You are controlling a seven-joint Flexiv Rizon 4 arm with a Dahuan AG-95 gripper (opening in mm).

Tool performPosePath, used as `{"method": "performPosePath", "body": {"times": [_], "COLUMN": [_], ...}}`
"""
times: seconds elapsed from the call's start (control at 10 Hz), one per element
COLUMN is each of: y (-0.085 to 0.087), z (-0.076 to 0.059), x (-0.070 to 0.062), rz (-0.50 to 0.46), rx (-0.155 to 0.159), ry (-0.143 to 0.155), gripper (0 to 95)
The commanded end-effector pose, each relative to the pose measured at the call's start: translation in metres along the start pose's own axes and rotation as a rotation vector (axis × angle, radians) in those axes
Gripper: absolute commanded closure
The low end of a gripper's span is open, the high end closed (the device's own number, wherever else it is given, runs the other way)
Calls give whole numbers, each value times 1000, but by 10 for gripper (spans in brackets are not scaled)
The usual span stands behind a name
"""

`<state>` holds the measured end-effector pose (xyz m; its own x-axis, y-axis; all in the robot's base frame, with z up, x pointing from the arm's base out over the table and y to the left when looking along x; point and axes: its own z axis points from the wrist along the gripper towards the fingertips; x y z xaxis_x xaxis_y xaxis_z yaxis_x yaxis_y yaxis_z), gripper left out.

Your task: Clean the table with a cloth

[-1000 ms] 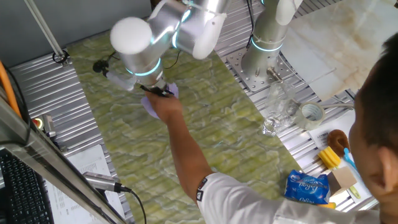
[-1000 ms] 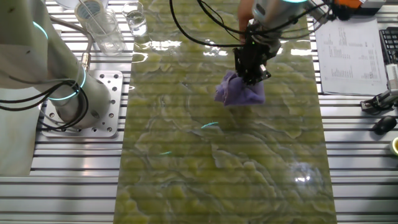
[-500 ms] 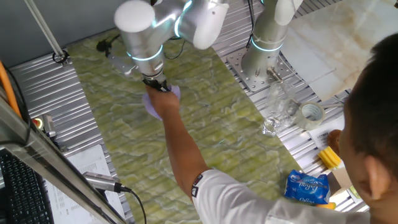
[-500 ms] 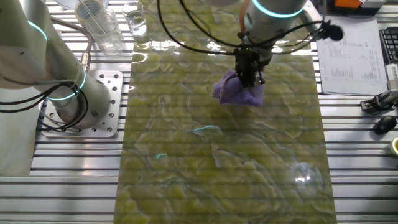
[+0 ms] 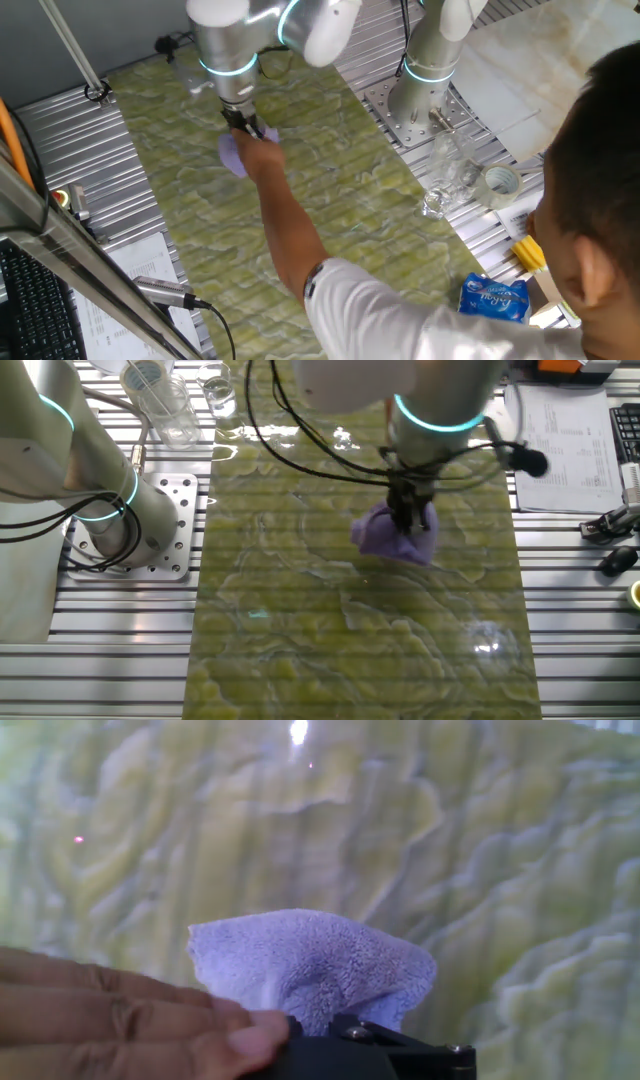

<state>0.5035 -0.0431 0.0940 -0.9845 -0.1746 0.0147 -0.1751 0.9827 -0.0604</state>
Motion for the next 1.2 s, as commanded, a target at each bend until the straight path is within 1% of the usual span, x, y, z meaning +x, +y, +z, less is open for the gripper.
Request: {"method": "performPosePath", "body": {"times": [0.1,0.3,0.4,0.5,0.6,0.7,0.8,0.9,1.0,1.2], "y": [-10,-17,-17,-17,-17,-18,-19,-21,-22,-24], "z": [-2,-9,-8,-7,-6,-7,-7,-8,-9,-10], "x": [-10,-12,-11,-9,-7,-7,-6,-6,-5,-4], "rz": [-70,-63,-62,-61,-61,-61,-60,-67,-80,-91], "rx": [-26,-36,-40,-37,-32,-30,-31,-35,-38,-50], "ry": [22,21,4,-19,-37,-43,-44,-45,-45,-56], "gripper": [950,950,950,950,760,570,570,380,380,0]}}
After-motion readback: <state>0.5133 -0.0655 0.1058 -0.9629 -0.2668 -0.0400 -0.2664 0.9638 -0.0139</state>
